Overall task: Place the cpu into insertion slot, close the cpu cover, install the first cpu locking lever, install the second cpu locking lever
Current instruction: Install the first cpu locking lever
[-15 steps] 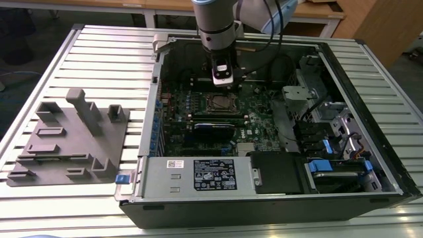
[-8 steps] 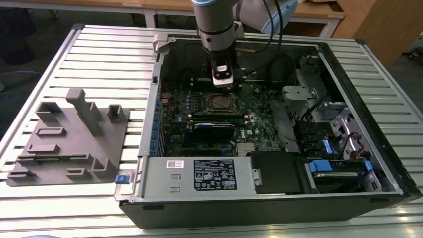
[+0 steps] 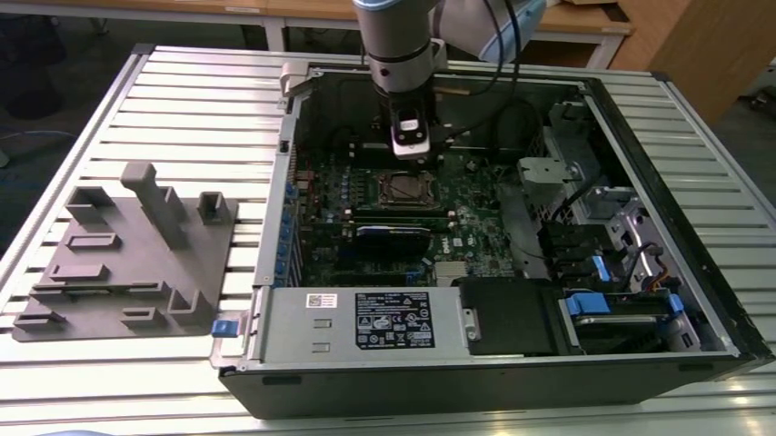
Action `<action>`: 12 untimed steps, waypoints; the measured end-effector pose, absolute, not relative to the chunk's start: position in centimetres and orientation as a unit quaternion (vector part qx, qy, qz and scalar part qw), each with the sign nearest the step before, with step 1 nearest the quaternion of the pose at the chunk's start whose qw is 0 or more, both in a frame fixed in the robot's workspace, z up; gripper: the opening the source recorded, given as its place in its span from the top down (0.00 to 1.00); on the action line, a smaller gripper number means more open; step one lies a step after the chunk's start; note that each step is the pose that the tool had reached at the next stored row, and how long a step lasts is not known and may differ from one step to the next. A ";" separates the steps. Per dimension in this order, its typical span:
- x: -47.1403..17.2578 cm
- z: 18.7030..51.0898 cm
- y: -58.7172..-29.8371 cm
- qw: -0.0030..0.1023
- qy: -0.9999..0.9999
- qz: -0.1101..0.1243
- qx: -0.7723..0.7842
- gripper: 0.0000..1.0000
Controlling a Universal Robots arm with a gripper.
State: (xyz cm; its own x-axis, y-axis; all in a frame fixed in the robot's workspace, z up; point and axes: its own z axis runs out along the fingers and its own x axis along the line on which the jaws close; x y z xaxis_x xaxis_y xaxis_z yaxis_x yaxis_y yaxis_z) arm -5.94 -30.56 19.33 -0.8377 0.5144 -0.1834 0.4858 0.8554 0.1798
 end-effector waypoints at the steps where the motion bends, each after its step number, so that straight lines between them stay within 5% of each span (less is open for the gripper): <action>1: -5.9 19.5 -30.6 0.113 0.956 0.063 0.261 0.89; 12: -6.0 22.3 -30.6 0.113 0.957 0.063 0.261 0.89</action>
